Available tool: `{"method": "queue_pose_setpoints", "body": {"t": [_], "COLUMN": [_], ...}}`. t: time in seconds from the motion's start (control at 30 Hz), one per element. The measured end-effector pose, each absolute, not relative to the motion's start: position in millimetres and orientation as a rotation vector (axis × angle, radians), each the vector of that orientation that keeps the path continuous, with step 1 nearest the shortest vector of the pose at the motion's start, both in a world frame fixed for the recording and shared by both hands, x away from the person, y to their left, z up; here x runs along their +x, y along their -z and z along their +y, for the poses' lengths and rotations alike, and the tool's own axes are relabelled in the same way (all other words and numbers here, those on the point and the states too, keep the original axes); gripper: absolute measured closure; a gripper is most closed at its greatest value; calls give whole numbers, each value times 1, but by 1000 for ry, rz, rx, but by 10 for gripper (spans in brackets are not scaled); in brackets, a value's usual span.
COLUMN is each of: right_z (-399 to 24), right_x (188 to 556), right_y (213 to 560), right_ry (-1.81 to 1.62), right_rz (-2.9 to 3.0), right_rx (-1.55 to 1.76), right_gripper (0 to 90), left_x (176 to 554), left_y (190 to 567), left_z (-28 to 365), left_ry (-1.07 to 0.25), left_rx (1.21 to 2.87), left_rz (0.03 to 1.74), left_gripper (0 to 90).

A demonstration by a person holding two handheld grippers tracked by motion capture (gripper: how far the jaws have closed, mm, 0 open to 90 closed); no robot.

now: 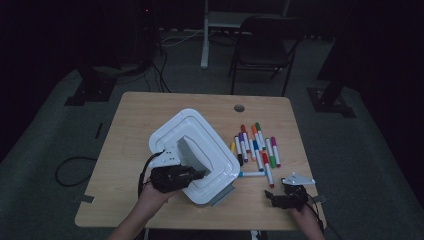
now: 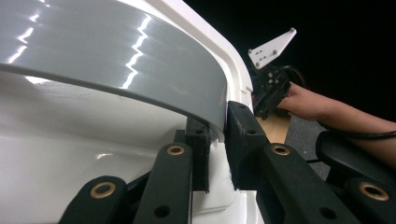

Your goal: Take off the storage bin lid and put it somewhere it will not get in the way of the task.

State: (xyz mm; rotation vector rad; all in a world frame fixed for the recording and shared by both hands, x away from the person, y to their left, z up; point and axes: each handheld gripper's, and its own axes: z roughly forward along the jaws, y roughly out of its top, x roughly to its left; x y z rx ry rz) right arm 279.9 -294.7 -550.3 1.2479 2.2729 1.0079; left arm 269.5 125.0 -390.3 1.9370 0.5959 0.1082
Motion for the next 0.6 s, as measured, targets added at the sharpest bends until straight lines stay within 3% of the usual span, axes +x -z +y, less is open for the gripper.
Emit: {"method": "queue_pose_setpoints", "body": {"t": [0.6], "right_z": [-293], "right_x": [279], "right_y": [551], "right_ry": [-983], "right_rz": [2270], "right_rx": [1240], "right_gripper": [132], "left_x": [259], "left_y": [375], "left_z": [165], "left_ry": [-140], "left_rx": [1895], "left_rz": [620], "left_gripper": [864]}}
